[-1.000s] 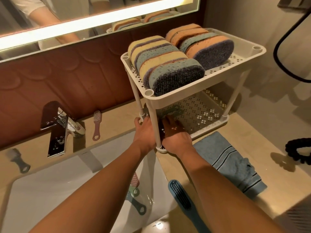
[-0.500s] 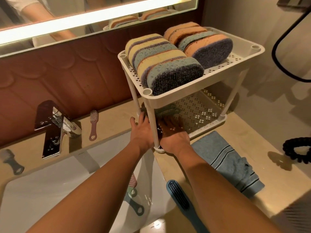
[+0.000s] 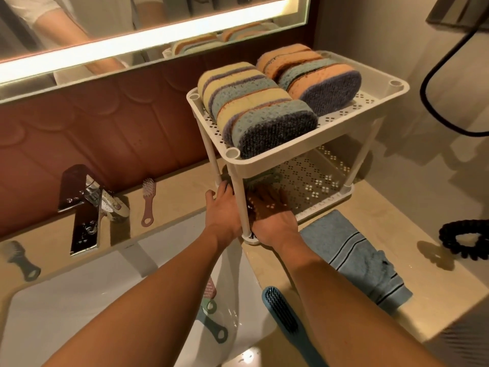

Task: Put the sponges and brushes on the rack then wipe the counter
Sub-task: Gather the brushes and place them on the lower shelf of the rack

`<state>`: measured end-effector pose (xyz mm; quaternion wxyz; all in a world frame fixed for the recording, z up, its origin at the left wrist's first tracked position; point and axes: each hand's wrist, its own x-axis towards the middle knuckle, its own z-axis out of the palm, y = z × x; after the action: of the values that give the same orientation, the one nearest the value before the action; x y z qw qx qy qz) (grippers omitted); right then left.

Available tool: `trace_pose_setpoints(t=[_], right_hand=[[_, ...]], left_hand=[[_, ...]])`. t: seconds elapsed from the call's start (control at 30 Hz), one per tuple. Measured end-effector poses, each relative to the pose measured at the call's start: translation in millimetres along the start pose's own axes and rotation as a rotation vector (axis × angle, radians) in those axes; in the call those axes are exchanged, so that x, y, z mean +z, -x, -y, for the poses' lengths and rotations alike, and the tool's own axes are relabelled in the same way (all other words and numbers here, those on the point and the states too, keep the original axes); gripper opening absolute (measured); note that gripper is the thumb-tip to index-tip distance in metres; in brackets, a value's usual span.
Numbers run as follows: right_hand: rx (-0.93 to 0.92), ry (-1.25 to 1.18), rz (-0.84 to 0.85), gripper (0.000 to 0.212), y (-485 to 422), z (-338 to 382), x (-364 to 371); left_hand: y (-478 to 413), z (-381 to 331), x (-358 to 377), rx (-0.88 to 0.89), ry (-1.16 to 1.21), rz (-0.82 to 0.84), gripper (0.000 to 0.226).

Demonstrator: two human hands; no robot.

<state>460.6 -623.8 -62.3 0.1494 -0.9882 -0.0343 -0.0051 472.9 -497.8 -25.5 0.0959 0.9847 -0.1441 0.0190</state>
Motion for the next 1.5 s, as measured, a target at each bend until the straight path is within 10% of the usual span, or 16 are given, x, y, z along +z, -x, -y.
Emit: trace_pose_setpoints(t=[0.2, 0.5, 1.2, 1.5], right_hand=[[0.1, -0.085, -0.042, 0.024, 13, 5, -7], [-0.077, 0.236, -0.176, 0.027, 83, 29, -54], [-0.35, 0.102, -0.083, 0.033, 152, 136, 11], [-0.429, 0.178, 0.23, 0.045, 146, 139, 63]], left_hand=[[12, 0, -17, 0.09, 0.019, -0.295, 0.016], [89, 14, -24, 0.091, -0.154, 0.091, 0.063], [228, 106, -17, -0.1, -0.072, 0.13, 0.066], [248, 149, 18, -0.125, -0.051, 0.164, 0.047]])
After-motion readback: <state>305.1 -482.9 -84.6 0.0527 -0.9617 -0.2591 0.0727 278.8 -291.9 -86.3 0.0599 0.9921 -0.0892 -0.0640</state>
